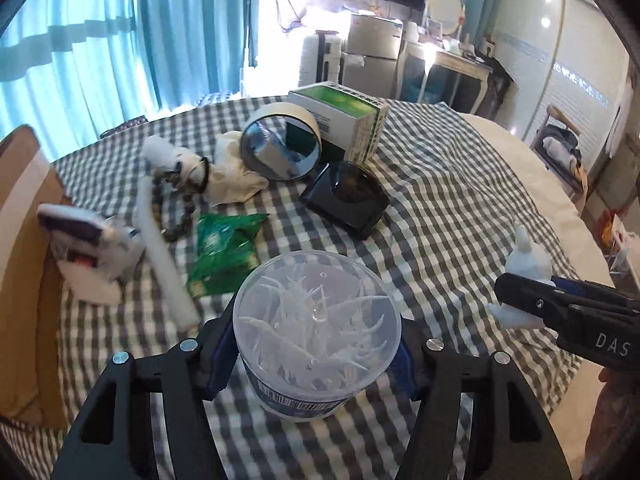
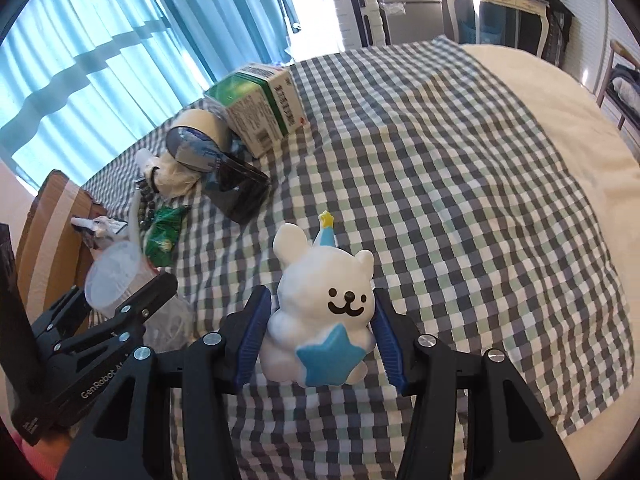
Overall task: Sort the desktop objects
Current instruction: 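Grasp the white bear figurine with the right tool while the left tool grasps the cotton-swab jar, then carry the jar and bear to the box and release the jar inside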
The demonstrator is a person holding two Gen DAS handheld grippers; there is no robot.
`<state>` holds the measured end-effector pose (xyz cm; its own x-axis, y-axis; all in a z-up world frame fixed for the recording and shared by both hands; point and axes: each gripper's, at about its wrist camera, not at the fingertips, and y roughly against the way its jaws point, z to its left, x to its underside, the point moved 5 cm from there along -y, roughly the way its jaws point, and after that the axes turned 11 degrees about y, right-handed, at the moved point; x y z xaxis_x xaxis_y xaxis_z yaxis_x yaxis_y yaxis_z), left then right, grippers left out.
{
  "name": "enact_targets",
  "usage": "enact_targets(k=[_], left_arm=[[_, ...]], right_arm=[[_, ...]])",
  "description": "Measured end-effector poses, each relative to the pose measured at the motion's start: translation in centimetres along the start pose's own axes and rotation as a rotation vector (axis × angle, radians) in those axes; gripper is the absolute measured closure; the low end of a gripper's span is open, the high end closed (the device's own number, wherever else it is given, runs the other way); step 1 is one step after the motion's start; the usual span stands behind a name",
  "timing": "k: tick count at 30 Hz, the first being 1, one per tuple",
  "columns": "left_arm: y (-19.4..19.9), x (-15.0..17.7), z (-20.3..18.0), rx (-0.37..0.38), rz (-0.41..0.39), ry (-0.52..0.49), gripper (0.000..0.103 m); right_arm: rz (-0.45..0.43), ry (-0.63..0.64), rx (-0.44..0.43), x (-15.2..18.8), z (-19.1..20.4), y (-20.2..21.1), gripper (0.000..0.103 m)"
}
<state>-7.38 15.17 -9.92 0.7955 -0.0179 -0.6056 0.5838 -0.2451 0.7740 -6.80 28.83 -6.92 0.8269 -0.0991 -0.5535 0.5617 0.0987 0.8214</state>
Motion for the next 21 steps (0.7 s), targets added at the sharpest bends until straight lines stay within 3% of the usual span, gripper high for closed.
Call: enact_targets(k=[12,17,21], left_arm=[[10.5,-1.5,4.6,0.053,-0.105,0.116,0.039],[14.9,-3.8,9.9,-0.068,-0.175,0.196,0.039],[17.9,-5.4,15.3,-0.137,-0.205,0.259,0.039]], right_arm=[[-0.075,0.178,0.017,0.9,7.5,6.7,0.052],[-0.119,0.276,0.034,-0.5,13.0,9.6,0.052],[-0.145,0.336,-0.012,-2.5,18.9,10.4,0.052]])
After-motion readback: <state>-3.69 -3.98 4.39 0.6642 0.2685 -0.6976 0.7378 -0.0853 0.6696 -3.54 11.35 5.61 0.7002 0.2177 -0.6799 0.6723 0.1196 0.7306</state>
